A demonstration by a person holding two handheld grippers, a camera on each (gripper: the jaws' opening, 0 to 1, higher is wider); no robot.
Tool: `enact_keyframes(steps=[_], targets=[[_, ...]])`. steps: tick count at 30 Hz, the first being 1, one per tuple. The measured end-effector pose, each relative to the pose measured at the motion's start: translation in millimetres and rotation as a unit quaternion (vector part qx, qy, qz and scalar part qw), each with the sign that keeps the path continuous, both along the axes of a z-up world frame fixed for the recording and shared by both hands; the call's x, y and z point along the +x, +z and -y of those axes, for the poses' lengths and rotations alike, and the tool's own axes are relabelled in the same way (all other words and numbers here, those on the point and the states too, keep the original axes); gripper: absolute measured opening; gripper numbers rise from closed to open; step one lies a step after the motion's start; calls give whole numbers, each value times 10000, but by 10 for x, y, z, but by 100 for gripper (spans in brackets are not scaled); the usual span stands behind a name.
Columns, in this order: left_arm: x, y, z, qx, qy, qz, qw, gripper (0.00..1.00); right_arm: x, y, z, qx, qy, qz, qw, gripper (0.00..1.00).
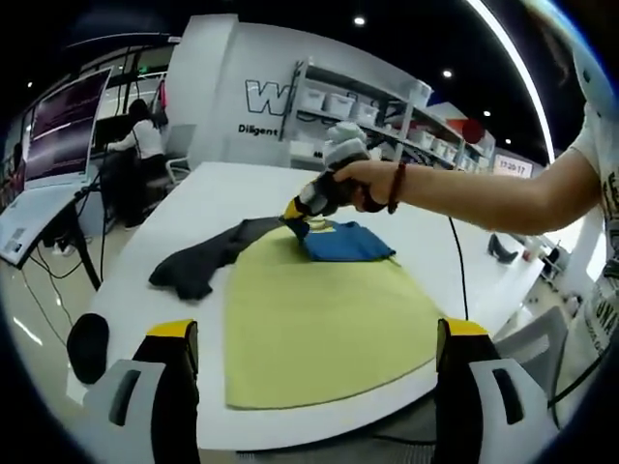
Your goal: Fold the garment on the visible template until the final outline fits inside the template.
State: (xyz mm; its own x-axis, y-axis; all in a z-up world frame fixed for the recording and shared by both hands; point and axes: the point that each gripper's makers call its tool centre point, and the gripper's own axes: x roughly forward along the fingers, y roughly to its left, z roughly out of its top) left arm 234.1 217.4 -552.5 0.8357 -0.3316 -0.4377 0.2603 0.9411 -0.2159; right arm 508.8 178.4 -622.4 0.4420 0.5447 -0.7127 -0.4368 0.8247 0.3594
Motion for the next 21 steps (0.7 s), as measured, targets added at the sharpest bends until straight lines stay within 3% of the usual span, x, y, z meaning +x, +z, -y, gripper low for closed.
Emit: enact_keyframes(steps=[4,11,21], targets=[[5,-14,-26,11,-3,8,10000,99,-48,-49,-67,-22,48,-72,10000,0],[15,-13,-39,-6,1,41,10000,99,-56,13,-178,-154,249,157,9994,0],[19,-38,-50,2,-33,52,10000,99,-130,-174,-248,-260,429,101,9987,0]])
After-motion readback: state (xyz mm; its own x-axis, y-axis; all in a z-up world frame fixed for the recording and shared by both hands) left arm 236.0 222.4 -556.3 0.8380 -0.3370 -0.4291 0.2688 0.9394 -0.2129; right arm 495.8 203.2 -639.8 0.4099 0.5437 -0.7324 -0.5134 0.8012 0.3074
